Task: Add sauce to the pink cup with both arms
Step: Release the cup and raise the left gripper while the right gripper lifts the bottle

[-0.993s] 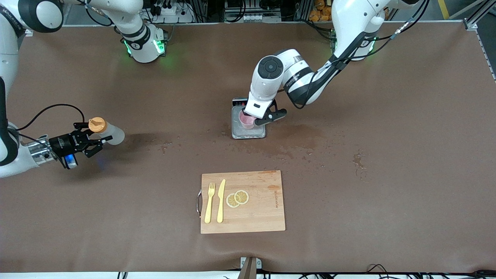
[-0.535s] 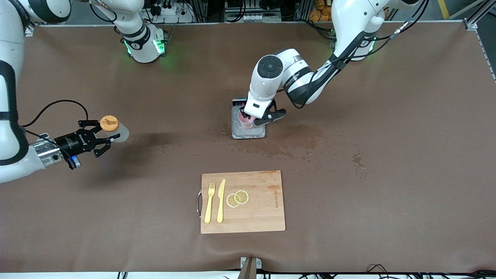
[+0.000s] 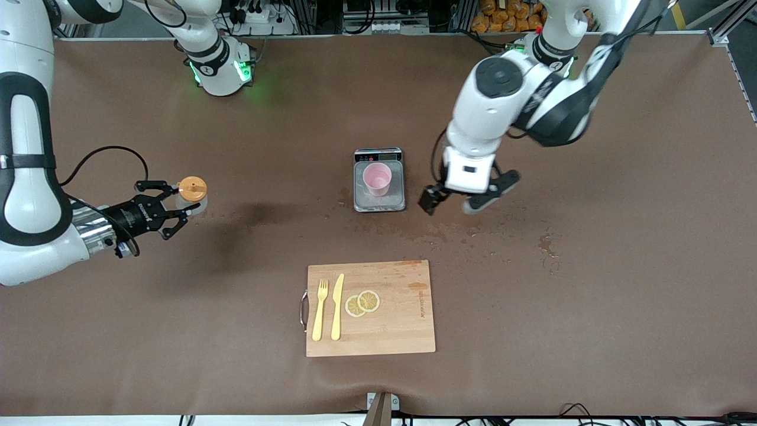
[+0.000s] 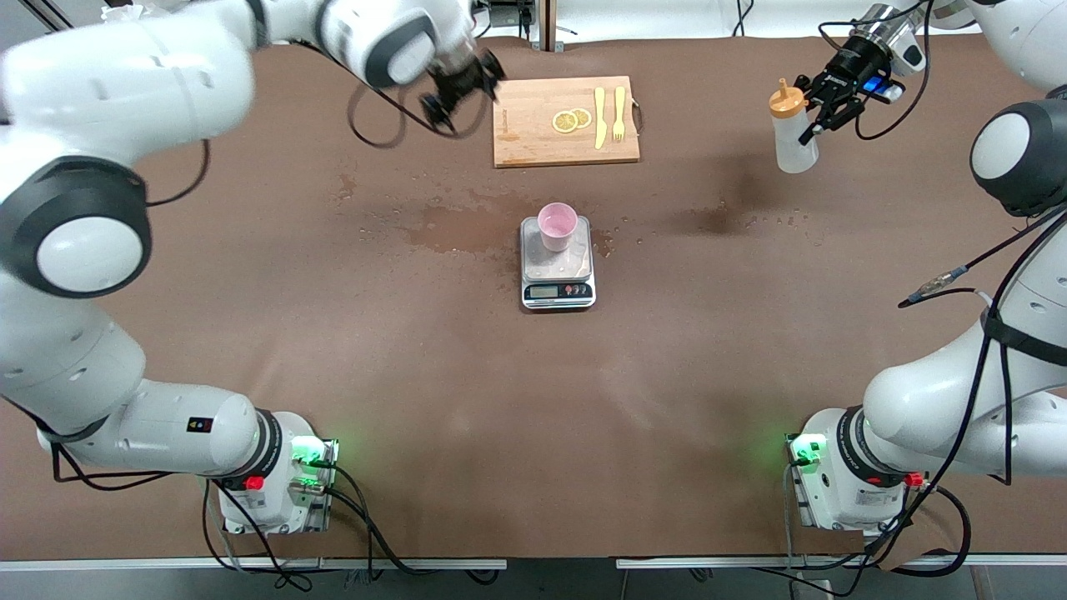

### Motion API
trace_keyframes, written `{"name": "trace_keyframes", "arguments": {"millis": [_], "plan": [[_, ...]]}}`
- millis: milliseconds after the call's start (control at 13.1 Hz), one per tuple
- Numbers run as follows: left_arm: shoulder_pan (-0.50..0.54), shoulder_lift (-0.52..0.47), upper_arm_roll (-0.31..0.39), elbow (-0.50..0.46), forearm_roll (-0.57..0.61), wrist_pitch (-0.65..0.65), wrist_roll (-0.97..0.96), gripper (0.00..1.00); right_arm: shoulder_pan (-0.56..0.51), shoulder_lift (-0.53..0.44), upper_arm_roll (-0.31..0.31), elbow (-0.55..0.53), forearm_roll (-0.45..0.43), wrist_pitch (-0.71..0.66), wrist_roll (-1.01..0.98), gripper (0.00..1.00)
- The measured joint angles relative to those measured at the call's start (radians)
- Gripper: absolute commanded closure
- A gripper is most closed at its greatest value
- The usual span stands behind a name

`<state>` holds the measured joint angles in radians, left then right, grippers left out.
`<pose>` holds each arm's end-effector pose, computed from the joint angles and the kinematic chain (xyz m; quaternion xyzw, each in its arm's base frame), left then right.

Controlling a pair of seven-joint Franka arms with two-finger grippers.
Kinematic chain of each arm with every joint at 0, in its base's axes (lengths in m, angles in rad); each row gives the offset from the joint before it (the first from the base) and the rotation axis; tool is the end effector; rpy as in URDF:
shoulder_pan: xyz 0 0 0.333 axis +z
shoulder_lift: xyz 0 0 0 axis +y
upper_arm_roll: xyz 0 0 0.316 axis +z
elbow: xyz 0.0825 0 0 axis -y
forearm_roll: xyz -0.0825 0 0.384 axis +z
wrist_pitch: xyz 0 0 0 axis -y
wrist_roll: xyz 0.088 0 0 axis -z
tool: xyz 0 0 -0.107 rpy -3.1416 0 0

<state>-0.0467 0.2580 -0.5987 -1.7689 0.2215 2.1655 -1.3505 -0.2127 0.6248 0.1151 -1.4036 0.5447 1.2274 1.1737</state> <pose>0.5320 -0.3551 0.4548 0.9468 0.3068 0.0726 0.0647 0.6291 -0.0070 0.3312 -0.6994 0.5307 0.4736 0.0694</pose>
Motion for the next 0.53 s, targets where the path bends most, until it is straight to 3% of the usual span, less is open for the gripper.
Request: {"name": "trace_keyframes", "arguments": {"millis": [229, 535], "plan": [[0.097, -0.019, 0.005, 0.092, 0.0, -0.143, 0.193, 0.0, 0.039, 0.0, 0.0, 0.003, -0.01, 0.008, 0.066, 0.57], [0.252, -0.019, 0.006, 0.137, -0.001, -0.221, 0.498, 0.0, 0.203, -0.013, 0.003, 0.007, -0.116, 0.087, 0.249, 0.57]]}}
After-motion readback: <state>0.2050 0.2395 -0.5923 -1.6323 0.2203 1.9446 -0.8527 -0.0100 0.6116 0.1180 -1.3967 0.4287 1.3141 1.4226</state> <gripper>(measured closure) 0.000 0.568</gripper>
